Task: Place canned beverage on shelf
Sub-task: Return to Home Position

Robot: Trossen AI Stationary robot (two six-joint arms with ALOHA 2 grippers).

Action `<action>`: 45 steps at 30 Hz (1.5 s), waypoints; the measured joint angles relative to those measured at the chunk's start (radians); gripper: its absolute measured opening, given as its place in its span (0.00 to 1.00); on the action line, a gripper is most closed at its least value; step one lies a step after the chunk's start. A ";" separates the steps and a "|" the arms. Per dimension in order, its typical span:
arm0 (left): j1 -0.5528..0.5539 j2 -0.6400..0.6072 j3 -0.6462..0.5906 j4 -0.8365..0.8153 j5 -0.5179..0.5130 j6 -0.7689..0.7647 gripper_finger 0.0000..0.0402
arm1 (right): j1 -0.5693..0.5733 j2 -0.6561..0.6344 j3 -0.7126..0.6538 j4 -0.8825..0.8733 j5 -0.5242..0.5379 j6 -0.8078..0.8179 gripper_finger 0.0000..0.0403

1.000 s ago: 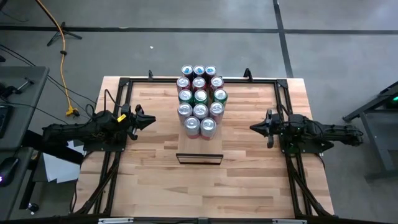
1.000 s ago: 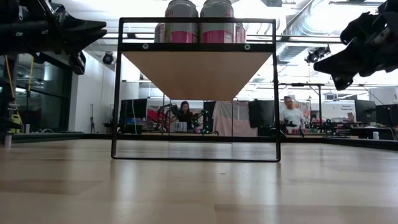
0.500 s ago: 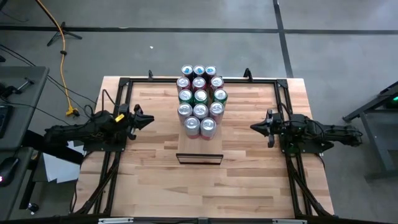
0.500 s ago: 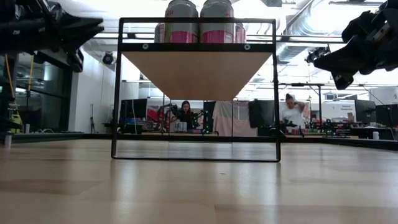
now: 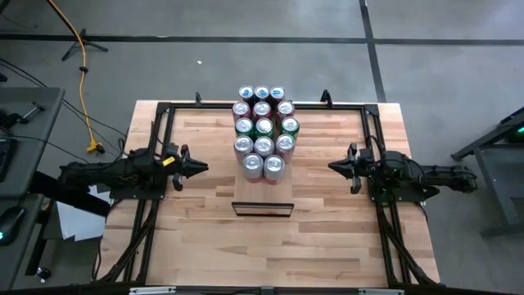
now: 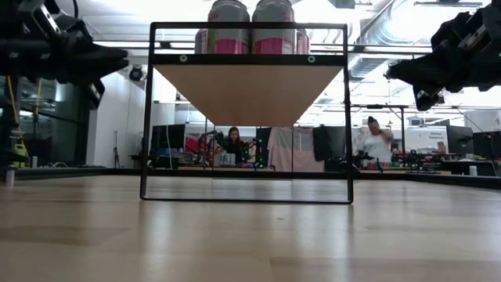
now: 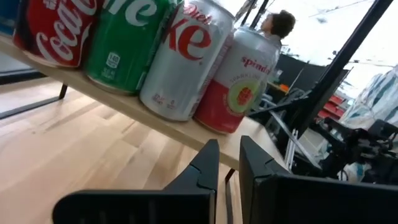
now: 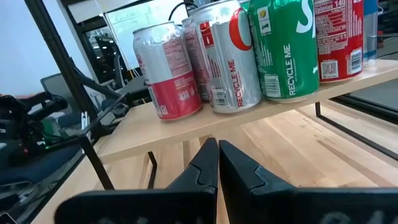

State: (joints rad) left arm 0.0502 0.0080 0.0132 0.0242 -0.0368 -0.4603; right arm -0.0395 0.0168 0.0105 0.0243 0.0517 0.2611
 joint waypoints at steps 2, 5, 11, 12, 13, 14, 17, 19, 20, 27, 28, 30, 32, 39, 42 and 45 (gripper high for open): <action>0.000 0.014 0.000 -0.014 0.000 0.000 0.00 | 0.000 0.000 0.000 0.000 0.000 0.000 0.00; 0.000 0.015 0.000 -0.012 0.000 -0.001 0.00 | 0.000 0.001 0.000 0.000 0.000 0.000 0.00; 0.000 0.016 0.000 -0.013 0.000 0.000 0.00 | 0.000 0.001 0.000 0.000 0.000 0.000 0.00; 0.000 0.016 0.000 -0.013 0.000 0.000 0.00 | 0.000 0.001 0.000 0.000 0.000 0.000 0.00; 0.000 0.016 0.000 -0.012 0.000 0.000 0.00 | 0.000 0.001 0.000 0.000 0.000 0.000 0.00; 0.000 0.016 0.000 -0.012 0.000 0.000 0.00 | 0.000 0.001 0.000 0.000 0.000 0.000 0.00; 0.000 0.016 0.000 -0.012 0.000 0.000 0.00 | 0.000 0.001 0.000 0.000 0.000 0.000 0.00; 0.000 0.016 0.000 -0.012 0.000 0.000 0.00 | 0.000 0.001 0.000 0.000 0.000 0.000 0.00; 0.000 0.016 0.000 -0.012 0.000 0.000 0.00 | 0.000 0.001 0.000 0.000 0.000 0.000 0.00; 0.000 0.016 0.000 -0.012 0.000 0.000 0.00 | 0.000 0.001 0.000 0.000 0.001 0.000 0.00; 0.000 0.016 0.000 -0.012 0.000 0.000 0.00 | 0.000 0.001 0.000 0.000 0.001 0.000 0.00; 0.000 0.016 0.000 -0.012 0.000 0.000 0.00 | 0.000 0.001 0.000 0.000 0.001 0.000 0.00; 0.000 0.016 0.000 -0.012 0.000 0.000 0.00 | 0.000 0.001 0.000 0.000 0.001 0.000 0.00; 0.000 0.016 0.000 -0.012 0.000 0.000 0.00 | 0.000 0.001 -0.001 0.000 0.001 0.000 0.00; 0.001 0.016 0.000 -0.012 0.000 0.000 0.00 | 0.000 0.001 -0.001 0.000 0.001 0.000 0.00; 0.000 0.016 0.000 -0.012 0.000 0.000 0.00 | 0.000 0.001 -0.001 0.000 0.001 0.000 0.00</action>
State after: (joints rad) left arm 0.0506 0.0242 0.0128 0.0120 -0.0372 -0.4606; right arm -0.0395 0.0181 0.0097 0.0246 0.0526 0.2611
